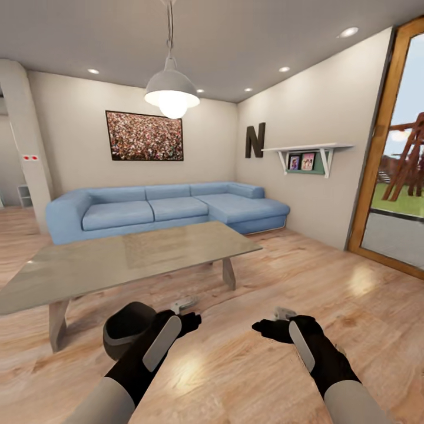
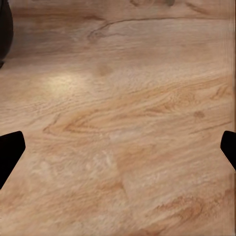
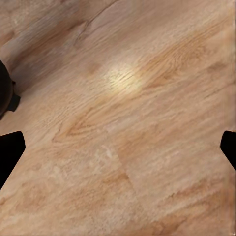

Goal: Place each of the two pumpkins and all three candles from the living room inside a cabinet in the living room (use any cabinet), then make sure every cabinet is closed, and position the cauldron so it is next to a table in the living room.

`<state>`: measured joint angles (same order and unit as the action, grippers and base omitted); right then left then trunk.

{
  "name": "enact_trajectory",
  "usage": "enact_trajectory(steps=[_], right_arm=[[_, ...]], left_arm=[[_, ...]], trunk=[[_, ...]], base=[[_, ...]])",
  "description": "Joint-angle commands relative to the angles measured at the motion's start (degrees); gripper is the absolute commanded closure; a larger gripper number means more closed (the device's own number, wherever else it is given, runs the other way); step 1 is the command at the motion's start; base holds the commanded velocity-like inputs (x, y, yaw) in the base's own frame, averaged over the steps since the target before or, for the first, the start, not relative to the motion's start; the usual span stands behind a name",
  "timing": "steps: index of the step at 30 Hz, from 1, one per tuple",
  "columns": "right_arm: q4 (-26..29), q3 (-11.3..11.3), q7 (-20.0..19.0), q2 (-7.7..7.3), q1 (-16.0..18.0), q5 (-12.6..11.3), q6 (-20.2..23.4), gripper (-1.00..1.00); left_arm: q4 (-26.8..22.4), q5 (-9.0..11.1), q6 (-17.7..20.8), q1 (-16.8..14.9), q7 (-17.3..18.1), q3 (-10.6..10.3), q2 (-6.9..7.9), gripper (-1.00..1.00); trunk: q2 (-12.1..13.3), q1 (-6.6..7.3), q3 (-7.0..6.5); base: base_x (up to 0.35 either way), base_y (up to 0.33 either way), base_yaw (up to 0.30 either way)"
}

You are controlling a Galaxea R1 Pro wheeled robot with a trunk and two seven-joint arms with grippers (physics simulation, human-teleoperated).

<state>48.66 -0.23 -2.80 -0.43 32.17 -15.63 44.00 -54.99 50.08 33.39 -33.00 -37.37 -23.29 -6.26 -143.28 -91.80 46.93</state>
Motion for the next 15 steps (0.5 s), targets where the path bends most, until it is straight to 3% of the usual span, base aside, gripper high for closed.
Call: enact_trajectory(steps=[1, 4, 10, 15], right_arm=[[-0.2, -1.3, -0.3, -0.53, 0.0, 0.2, 0.1, -1.00], [-0.3, -2.9, -0.3, -1.00, 0.0, 0.3, -0.1, -1.00], [-0.4, -3.7, -0.1, -1.15, -0.2, 0.4, -2.6, -1.00], [-0.5, -3.6, 0.2, -1.14, -0.5, 0.6, -7.2, -1.00]], left_arm=[[0.1, 0.4, 0.0, 0.0, -0.7, -0.1, 0.07, -1.00], [1.1, 0.0, -0.1, -0.1, -0.9, -0.2, 0.14, -1.00], [2.5, -0.5, -0.1, -0.2, -1.1, -0.3, 0.31, -1.00], [13.5, -3.1, -2.4, -0.2, -0.3, -0.6, 0.53, -1.00]], trunk=[[0.0, 0.03, -0.21], [0.0, 0.11, -1.03], [2.2, 1.31, -2.43], [4.2, 2.40, -3.58]], base=[[0.000, 0.000, -0.252], [0.000, 0.000, -0.252], [0.000, 0.000, -0.252], [0.000, 0.000, -0.252]])
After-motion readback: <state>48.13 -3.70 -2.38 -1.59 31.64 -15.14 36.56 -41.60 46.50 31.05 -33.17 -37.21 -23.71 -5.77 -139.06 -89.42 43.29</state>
